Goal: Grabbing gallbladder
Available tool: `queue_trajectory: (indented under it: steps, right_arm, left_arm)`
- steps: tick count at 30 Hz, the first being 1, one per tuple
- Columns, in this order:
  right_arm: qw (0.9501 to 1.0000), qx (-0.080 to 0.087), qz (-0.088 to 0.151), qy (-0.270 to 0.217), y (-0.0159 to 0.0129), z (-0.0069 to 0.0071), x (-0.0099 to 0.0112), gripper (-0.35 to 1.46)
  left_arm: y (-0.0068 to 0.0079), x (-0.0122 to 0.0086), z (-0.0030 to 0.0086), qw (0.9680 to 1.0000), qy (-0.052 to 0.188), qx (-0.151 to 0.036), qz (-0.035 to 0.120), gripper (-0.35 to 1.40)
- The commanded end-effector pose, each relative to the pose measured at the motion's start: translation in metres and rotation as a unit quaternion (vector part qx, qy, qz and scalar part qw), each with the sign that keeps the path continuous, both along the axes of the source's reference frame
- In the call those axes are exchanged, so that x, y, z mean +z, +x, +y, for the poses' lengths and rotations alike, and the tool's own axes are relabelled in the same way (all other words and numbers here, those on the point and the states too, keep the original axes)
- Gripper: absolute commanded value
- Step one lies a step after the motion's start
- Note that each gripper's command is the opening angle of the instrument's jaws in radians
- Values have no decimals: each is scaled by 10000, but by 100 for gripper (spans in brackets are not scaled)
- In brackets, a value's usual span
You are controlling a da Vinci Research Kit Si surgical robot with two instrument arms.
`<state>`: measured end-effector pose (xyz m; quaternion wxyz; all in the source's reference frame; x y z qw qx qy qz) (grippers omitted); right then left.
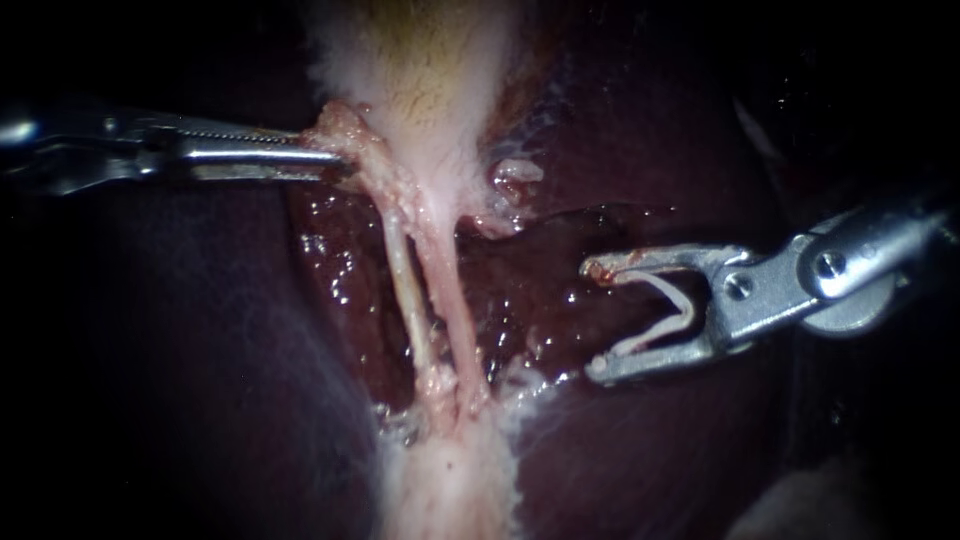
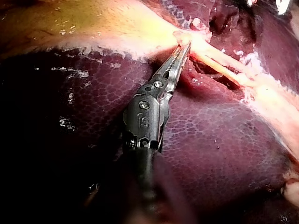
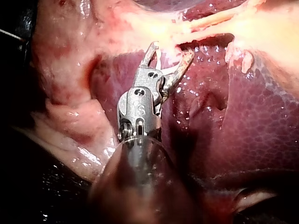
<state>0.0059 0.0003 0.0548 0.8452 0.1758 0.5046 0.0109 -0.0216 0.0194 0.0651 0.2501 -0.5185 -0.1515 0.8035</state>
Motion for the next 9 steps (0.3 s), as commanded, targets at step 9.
queue_trajectory:
  steps: [9]
  right_arm:
    - [10000,2,-1,1,0,0,0,49]
  left_arm:
    - [2,3,0,10000,-8,5,-1,-35]
